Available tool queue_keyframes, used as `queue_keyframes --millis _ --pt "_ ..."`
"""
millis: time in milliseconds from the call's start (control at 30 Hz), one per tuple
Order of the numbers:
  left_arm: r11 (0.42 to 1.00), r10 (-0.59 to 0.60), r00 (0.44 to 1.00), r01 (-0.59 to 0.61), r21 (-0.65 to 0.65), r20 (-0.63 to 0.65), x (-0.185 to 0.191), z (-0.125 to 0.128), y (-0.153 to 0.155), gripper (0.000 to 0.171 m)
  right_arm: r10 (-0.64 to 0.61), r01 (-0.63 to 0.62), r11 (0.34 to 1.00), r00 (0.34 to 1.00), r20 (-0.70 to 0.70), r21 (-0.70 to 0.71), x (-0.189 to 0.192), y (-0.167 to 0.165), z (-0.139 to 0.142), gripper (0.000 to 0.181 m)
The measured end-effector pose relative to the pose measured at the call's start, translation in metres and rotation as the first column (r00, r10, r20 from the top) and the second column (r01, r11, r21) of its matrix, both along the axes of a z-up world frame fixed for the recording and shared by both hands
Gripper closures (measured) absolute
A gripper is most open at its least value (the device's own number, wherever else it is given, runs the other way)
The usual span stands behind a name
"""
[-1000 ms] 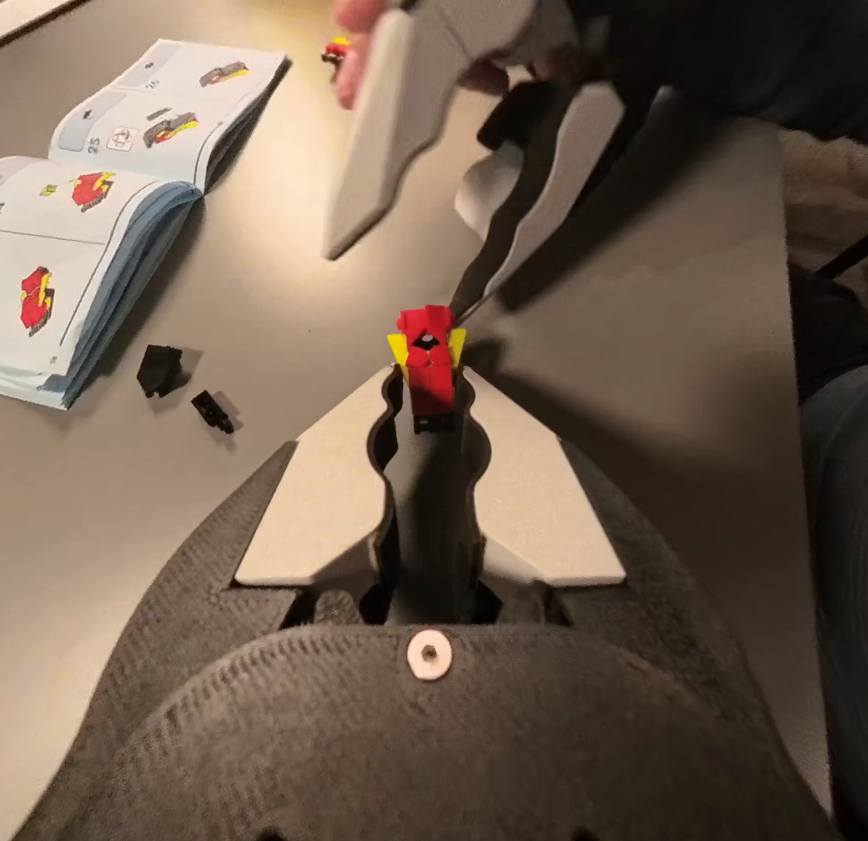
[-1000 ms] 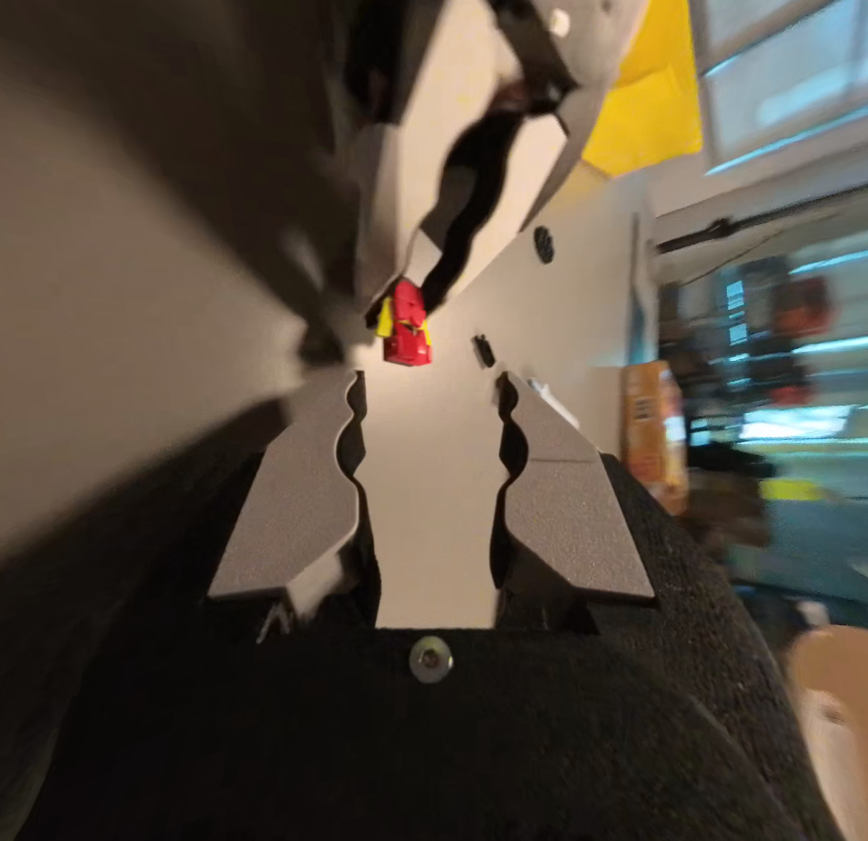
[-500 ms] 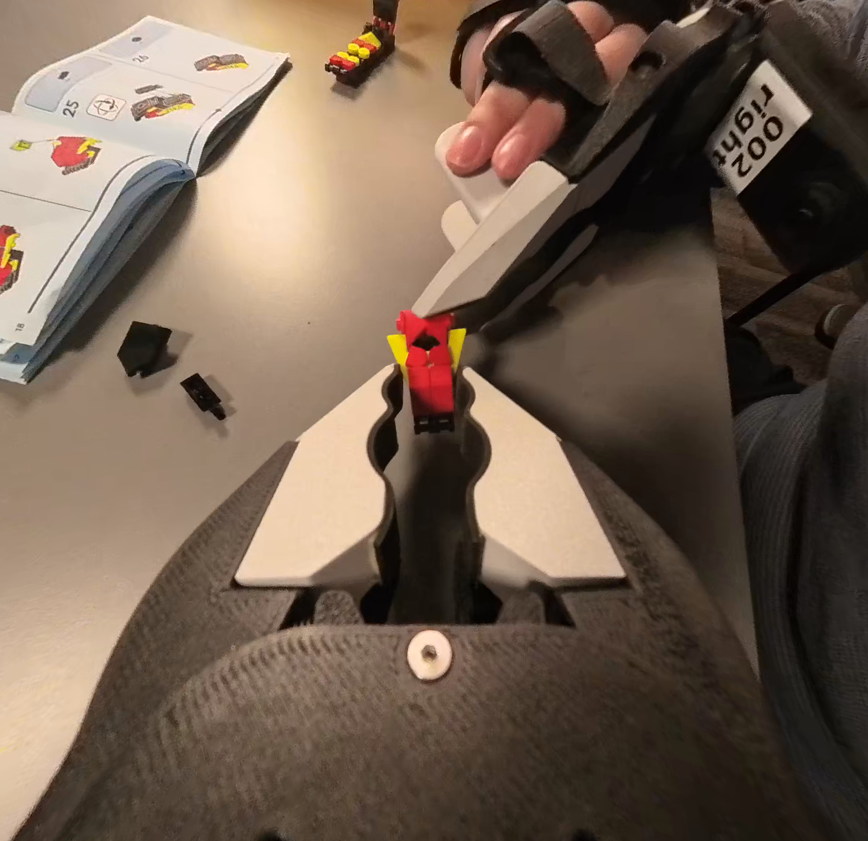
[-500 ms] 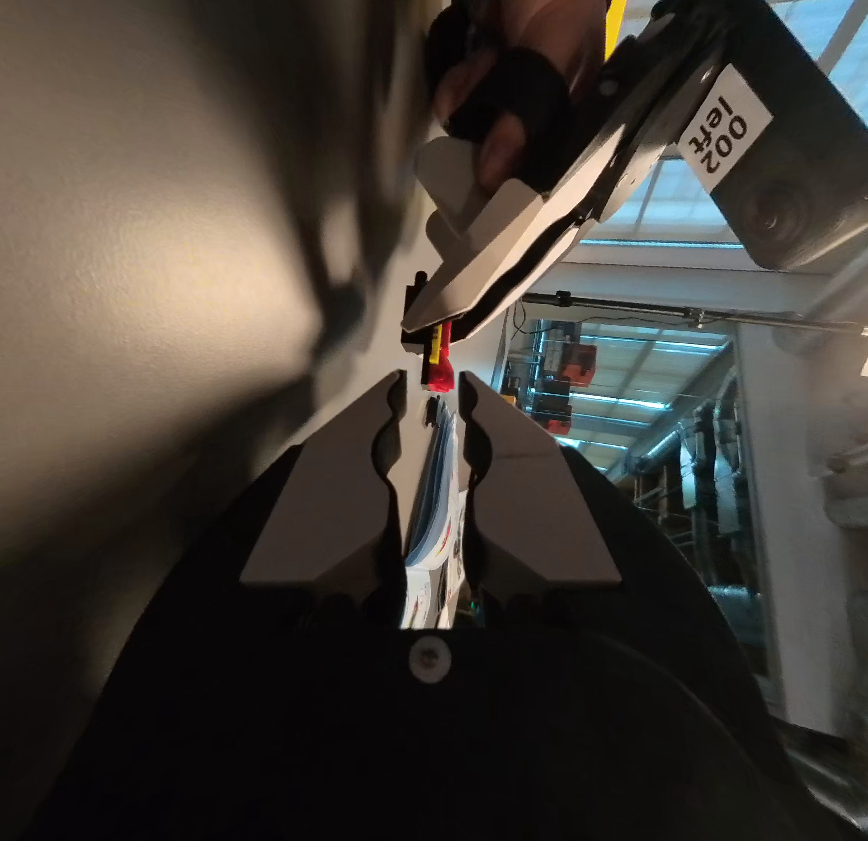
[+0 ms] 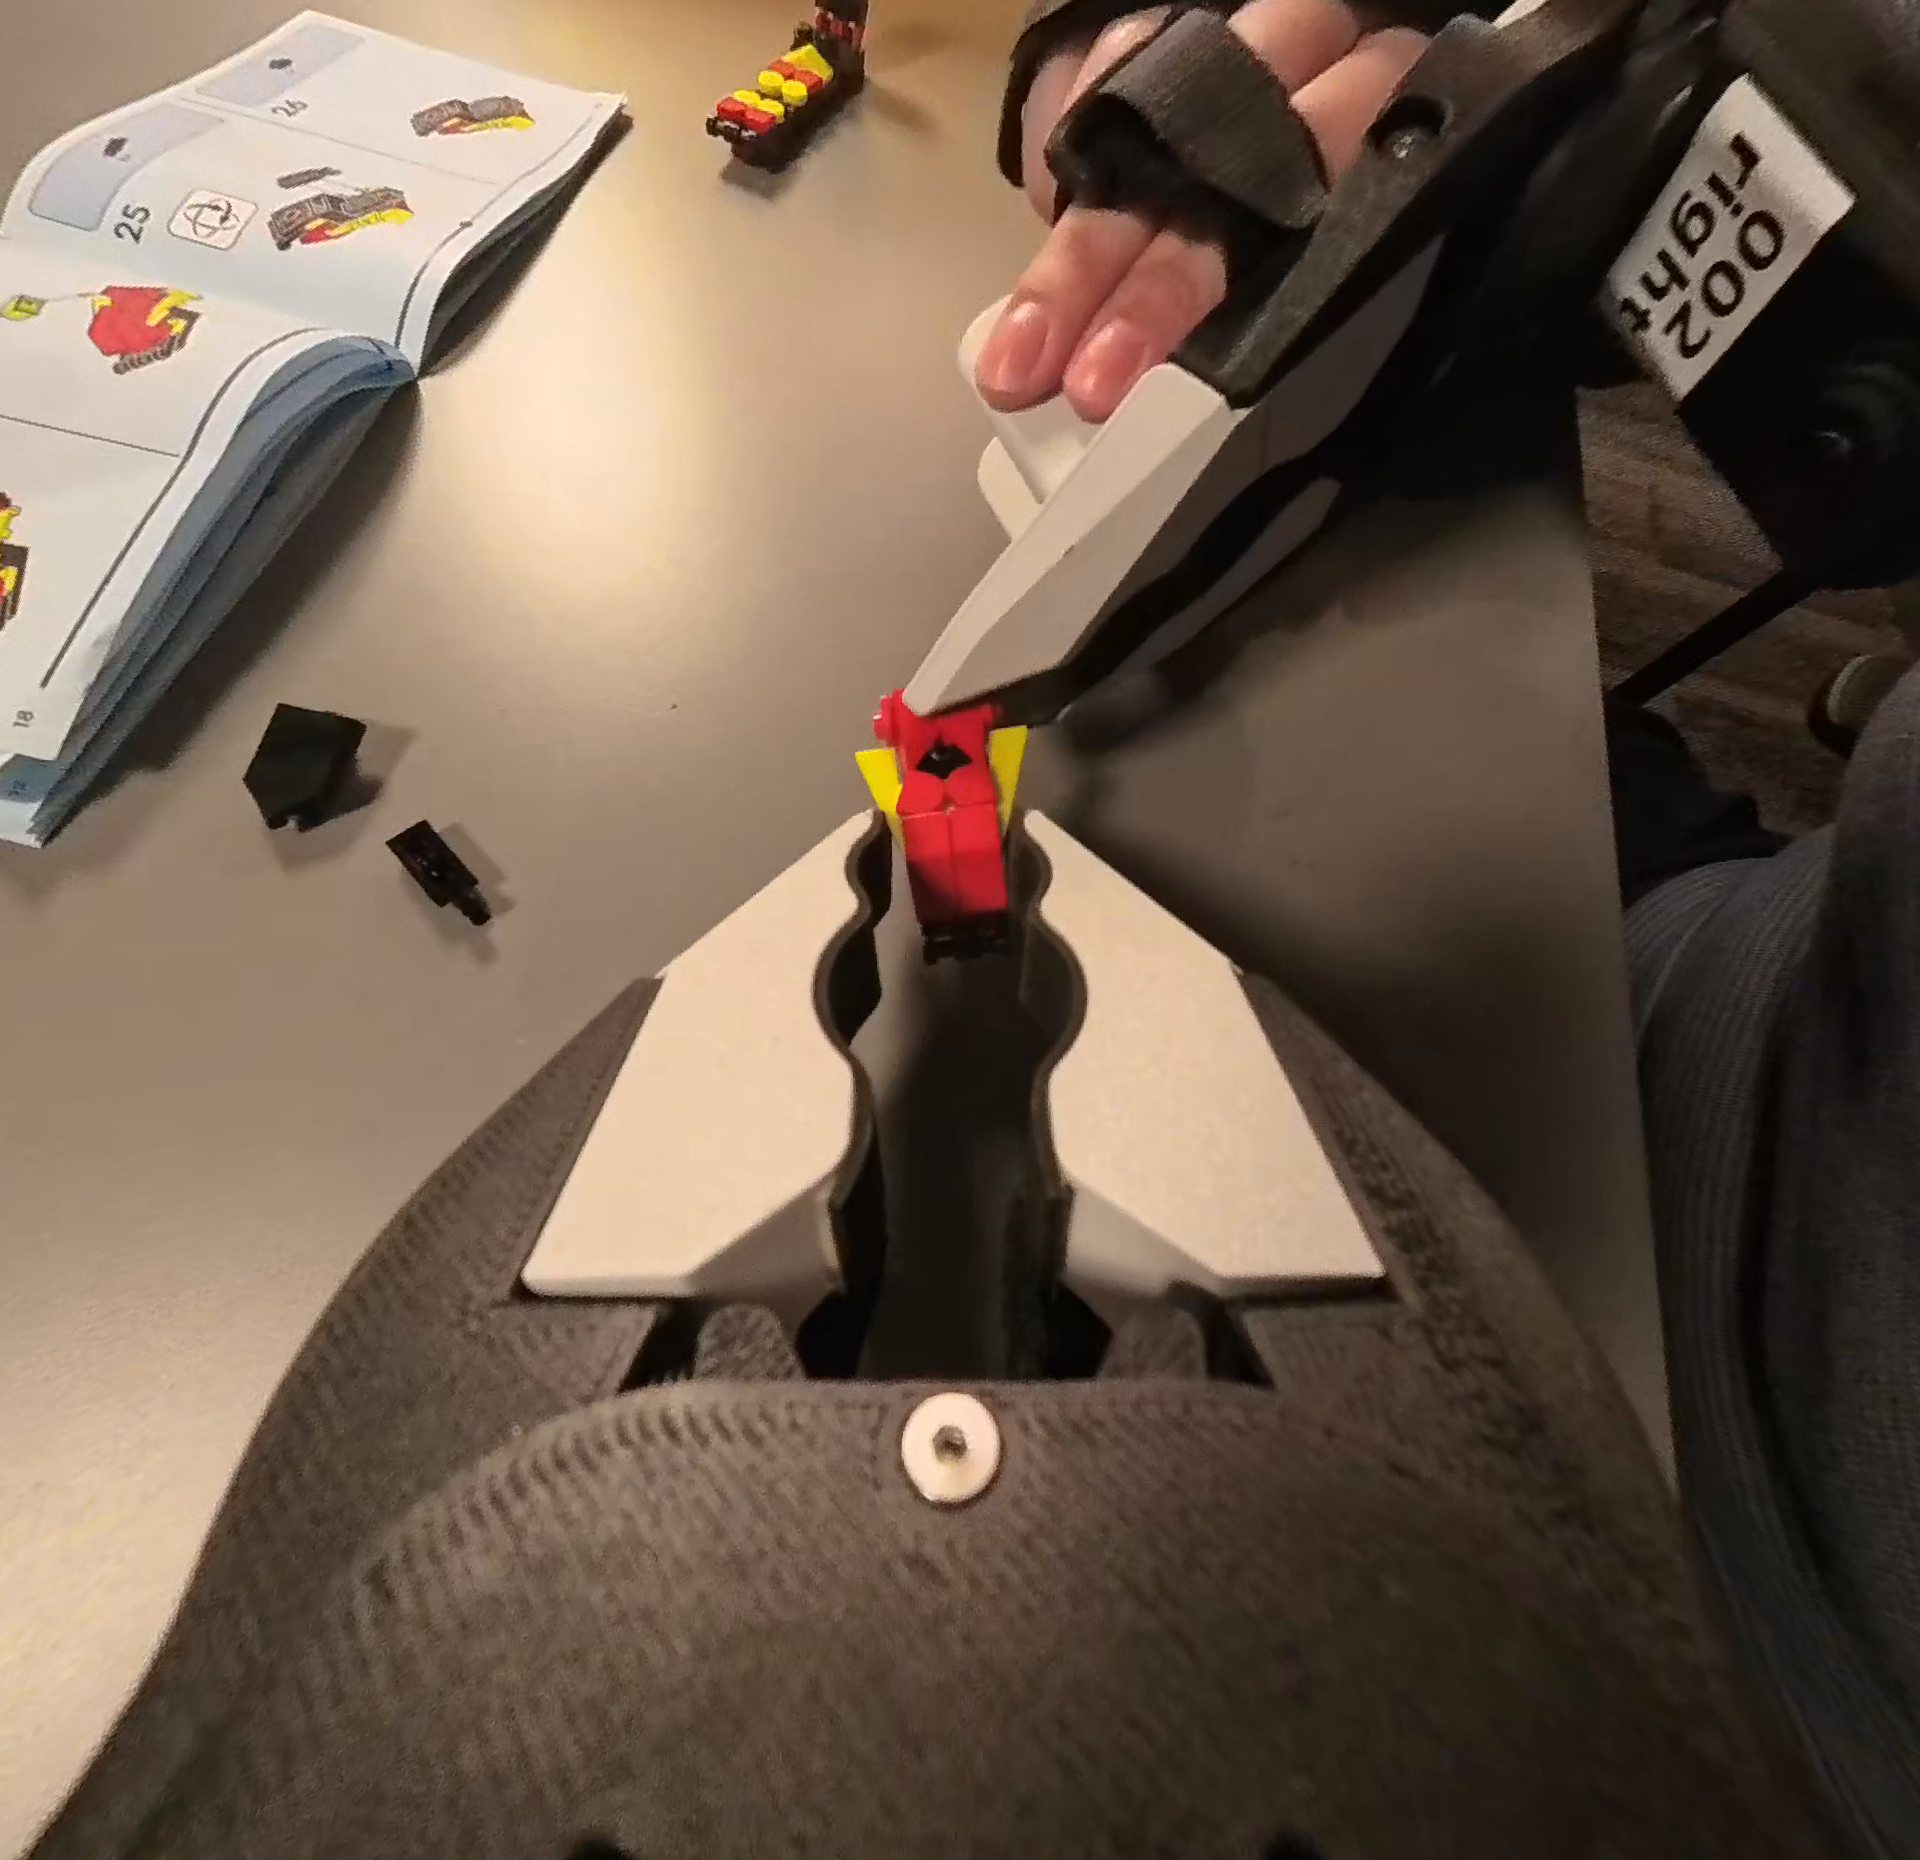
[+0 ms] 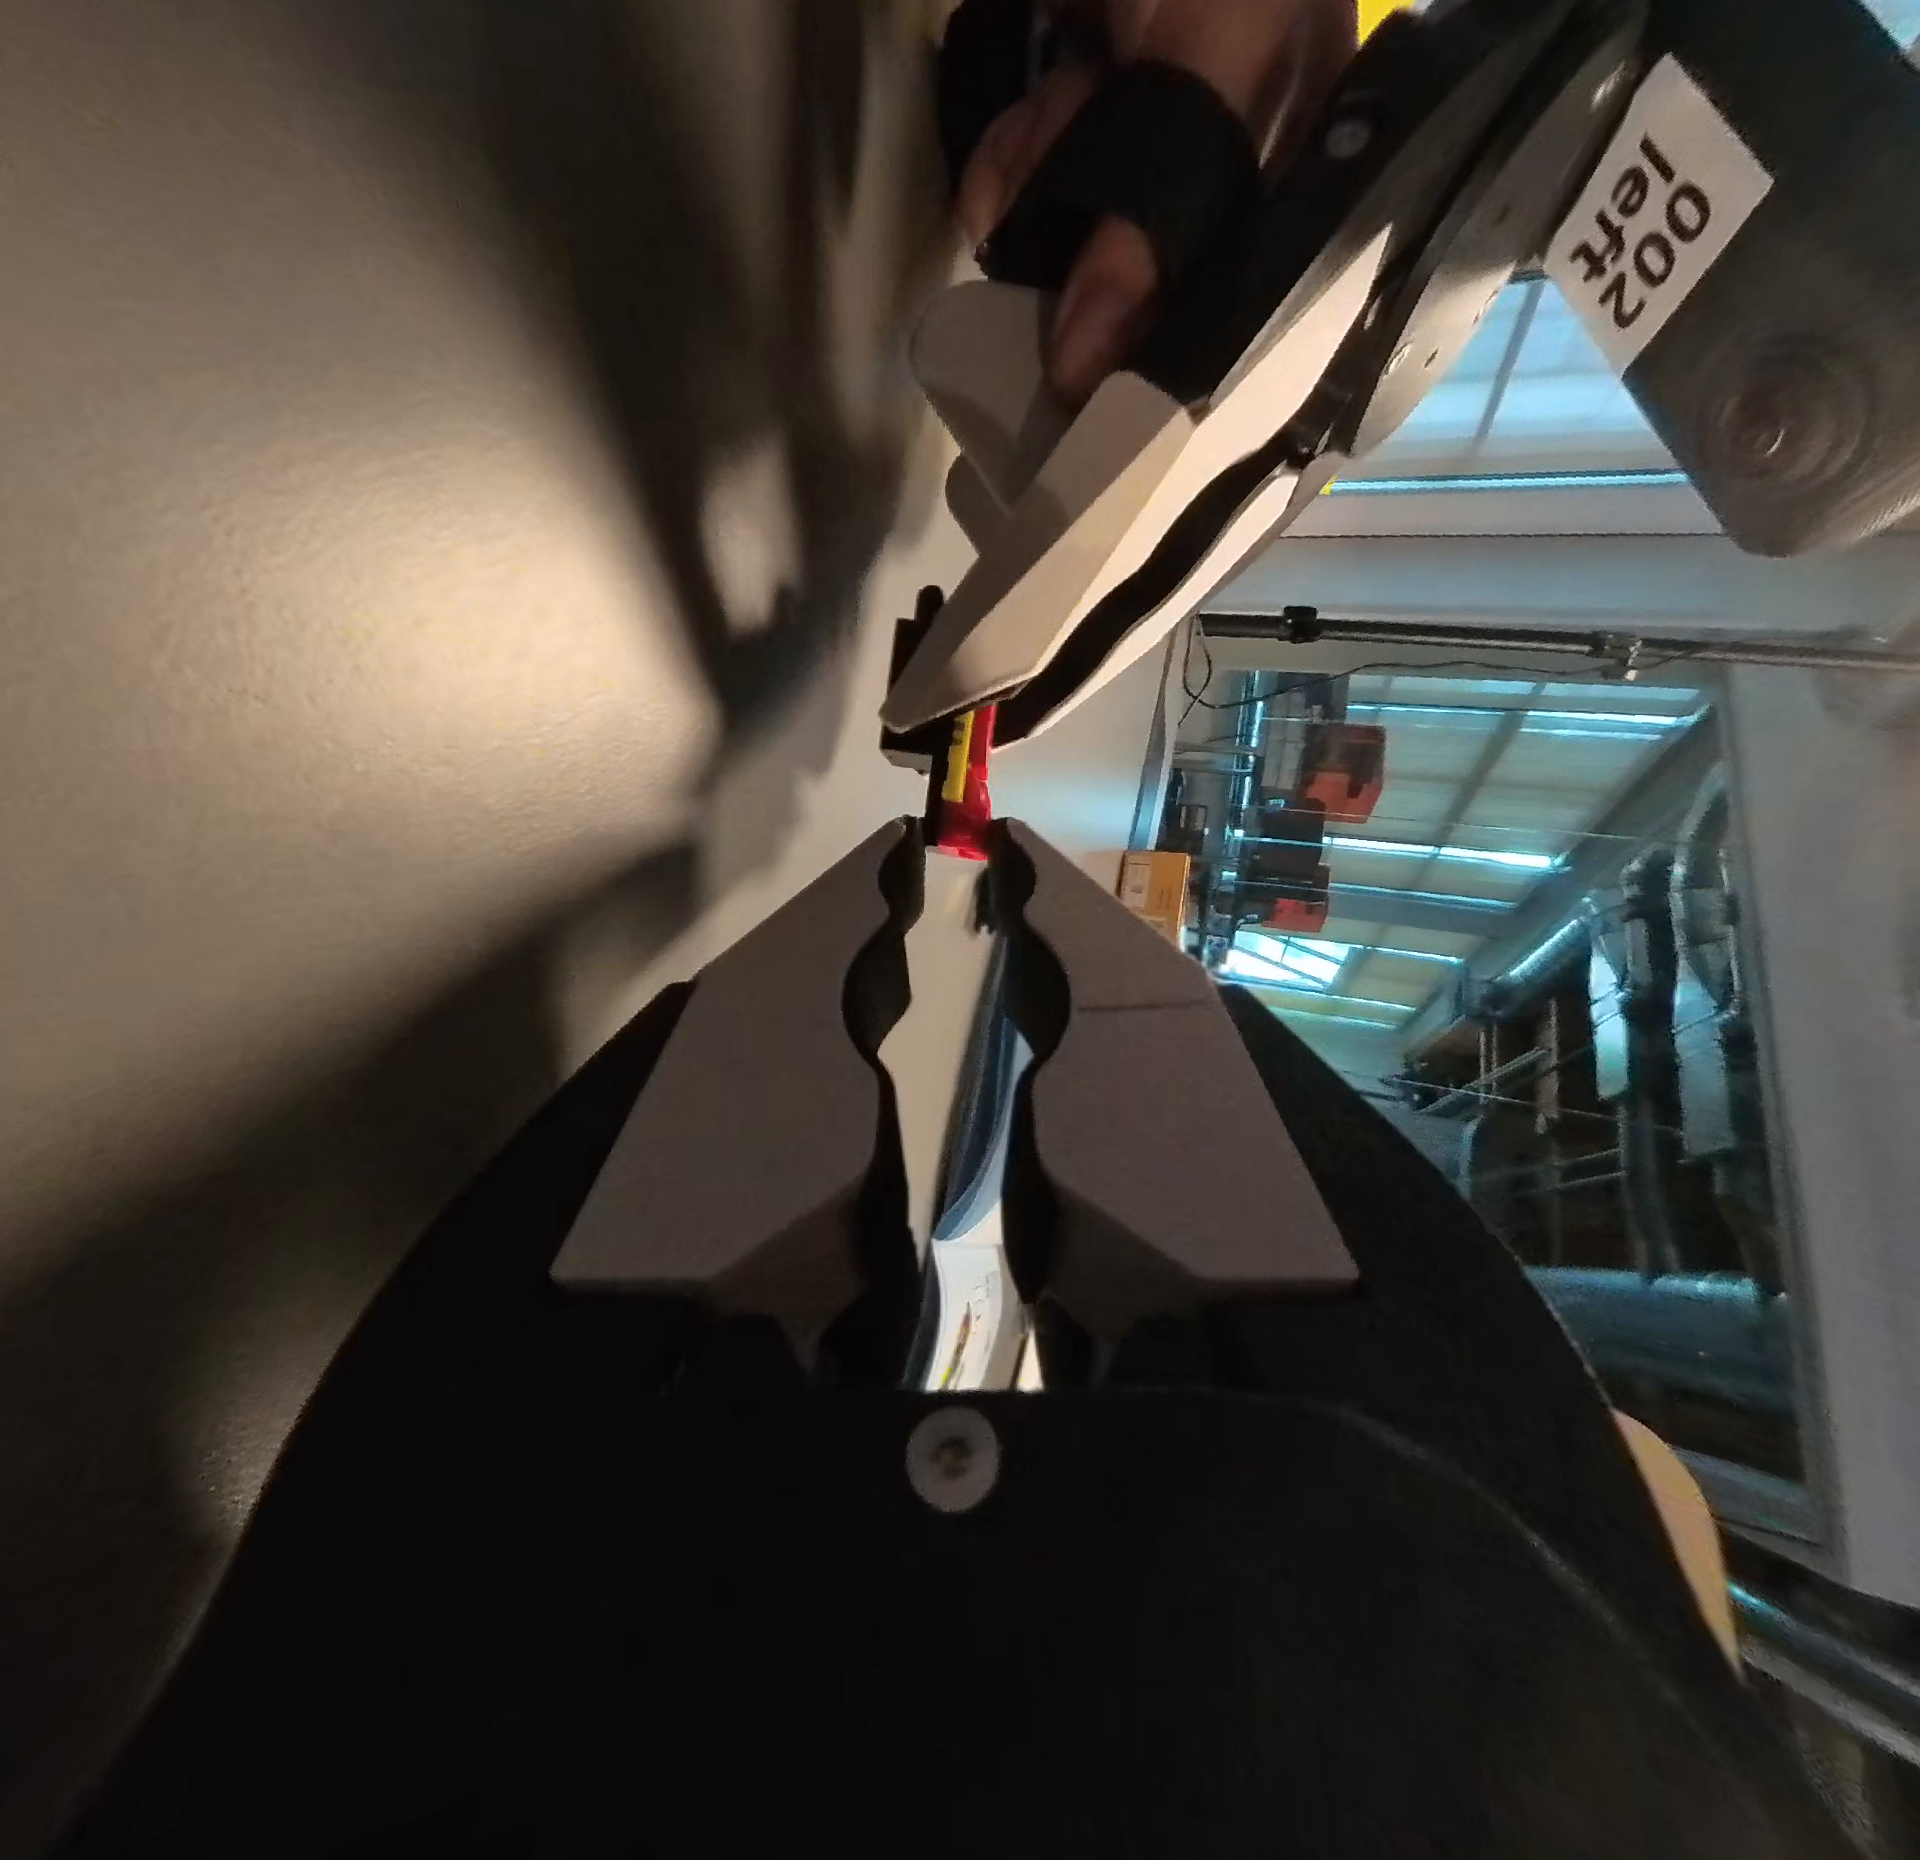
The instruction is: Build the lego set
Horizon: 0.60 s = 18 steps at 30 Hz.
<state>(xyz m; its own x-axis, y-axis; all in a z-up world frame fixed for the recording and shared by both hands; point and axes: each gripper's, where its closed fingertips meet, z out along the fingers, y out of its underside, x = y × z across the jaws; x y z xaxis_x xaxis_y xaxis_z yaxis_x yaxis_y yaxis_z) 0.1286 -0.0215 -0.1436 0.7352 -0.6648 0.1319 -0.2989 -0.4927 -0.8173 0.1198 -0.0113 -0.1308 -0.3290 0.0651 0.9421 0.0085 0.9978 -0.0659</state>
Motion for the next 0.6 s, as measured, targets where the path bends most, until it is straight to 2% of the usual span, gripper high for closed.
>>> queue_keyframes --millis 167,200,233,267,333,467,600 --pt "1.0 0.001 1.0 -0.001 0.018 -0.006 0.0 0.001 -0.001 0.147 -0.004 0.006 0.995 1.0 0.018 -0.103 0.0 -0.001 0.002 0.171" --pt "0.999 -0.001 1.0 0.002 0.045 -0.021 0.001 0.003 -0.001 0.133 -0.005 0.008 0.99 1.0 0.022 -0.138 -0.001 0.0 0.003 0.171" --pt "0.996 0.007 0.998 -0.002 0.092 -0.06 -0.001 0.004 0.001 0.121 -0.007 0.01 0.987 1.0 0.018 -0.162 -0.001 0.001 0.004 0.171" --pt "0.988 0.003 0.993 0.016 0.154 -0.122 -0.002 0.005 0.001 0.116 -0.007 0.01 0.985 1.0 0.017 -0.175 -0.001 0.002 0.004 0.171" --pt "0.956 0.001 0.958 0.083 0.282 -0.287 -0.005 0.004 0.002 0.115 -0.011 0.015 0.981 1.0 0.019 -0.193 -0.001 0.003 0.005 0.171" --pt "0.833 0.072 0.839 0.246 0.495 -0.539 -0.004 0.007 0.003 0.125 -0.003 0.007 0.974 1.0 0.021 -0.226 0.0 0.001 0.006 0.171" --pt "0.752 0.131 0.763 0.34 0.565 -0.633 -0.001 0.011 0.004 0.15 0.009 -0.002 0.966 1.0 0.027 -0.26 0.001 -0.002 0.006 0.171"
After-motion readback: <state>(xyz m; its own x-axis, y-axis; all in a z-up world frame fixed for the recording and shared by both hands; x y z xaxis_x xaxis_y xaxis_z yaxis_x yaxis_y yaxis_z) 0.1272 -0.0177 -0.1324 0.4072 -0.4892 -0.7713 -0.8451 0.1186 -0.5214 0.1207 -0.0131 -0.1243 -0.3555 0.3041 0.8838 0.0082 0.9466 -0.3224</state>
